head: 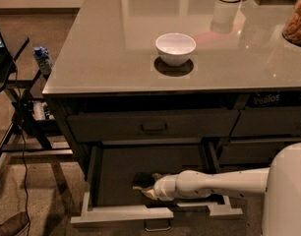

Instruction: Pick sponge from middle drawer and place on counter

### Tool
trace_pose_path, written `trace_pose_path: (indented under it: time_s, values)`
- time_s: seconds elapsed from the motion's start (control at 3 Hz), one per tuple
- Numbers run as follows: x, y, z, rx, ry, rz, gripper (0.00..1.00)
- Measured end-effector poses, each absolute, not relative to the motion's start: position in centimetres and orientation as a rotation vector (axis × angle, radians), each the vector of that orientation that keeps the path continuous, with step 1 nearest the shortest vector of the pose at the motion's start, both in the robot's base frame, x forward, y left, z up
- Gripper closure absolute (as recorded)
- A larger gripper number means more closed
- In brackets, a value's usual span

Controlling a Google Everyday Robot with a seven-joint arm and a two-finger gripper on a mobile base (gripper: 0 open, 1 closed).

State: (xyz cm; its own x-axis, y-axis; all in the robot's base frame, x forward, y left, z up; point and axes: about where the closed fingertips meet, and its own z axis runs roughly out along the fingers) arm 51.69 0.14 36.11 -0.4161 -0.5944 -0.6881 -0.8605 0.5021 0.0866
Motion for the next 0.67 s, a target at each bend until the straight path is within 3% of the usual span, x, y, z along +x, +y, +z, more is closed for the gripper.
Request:
trace_pose_path:
  time_s: [0.67]
  values:
    - [52.4,2.1,41.3,-1.187,2.089,0.516,1.0]
